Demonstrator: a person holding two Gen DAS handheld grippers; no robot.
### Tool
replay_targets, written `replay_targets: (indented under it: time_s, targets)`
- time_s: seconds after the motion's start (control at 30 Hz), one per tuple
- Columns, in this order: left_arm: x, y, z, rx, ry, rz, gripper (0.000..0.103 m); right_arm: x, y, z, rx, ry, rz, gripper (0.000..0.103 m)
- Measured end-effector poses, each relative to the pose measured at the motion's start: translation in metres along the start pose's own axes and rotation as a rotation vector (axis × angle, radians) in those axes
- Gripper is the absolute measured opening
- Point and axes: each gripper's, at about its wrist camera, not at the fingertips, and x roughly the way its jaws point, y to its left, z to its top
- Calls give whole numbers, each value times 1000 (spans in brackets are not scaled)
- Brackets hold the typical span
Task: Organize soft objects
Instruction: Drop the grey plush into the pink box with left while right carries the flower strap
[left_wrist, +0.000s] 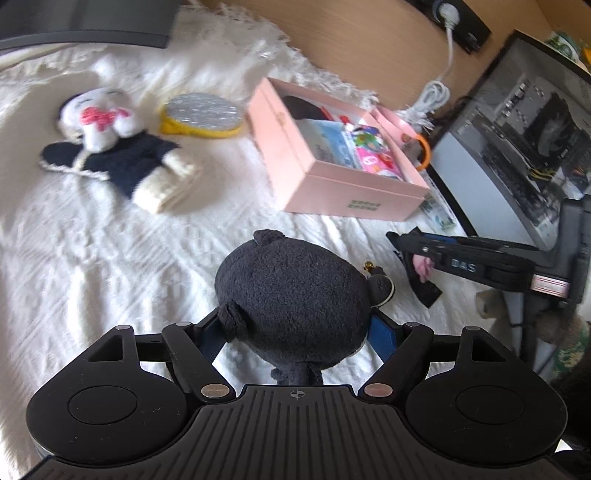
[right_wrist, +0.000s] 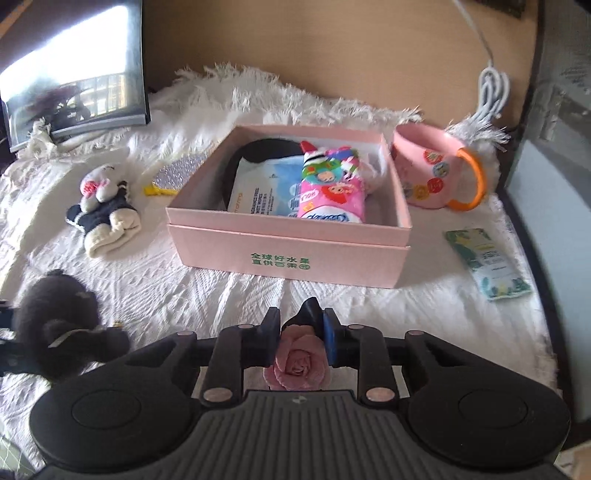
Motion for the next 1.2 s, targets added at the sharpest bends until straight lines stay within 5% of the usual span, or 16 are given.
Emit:
replay_targets:
  time_s: [0.4, 0.8, 0.87, 1.03, 1.2]
  targets:
    - [27, -47, 22, 155, 40, -119, 82, -77, -28, -9, 71, -87, -77, 24]
    - [58, -83, 154, 290, -232, -53, 84, -86, -34, -21, 160, -124, -113, 24]
    - [85, -83, 169, 270, -202, -15, 84, -83, -32, -22, 160, -113, -118, 24]
    - [154, -73, 167, 288, 15, 135, 82, -75, -35, -30, 161, -68, -128, 24]
    - [135, -71, 155, 304, -41, 91, 82, -64, -44, -29, 157, -27, -130, 24]
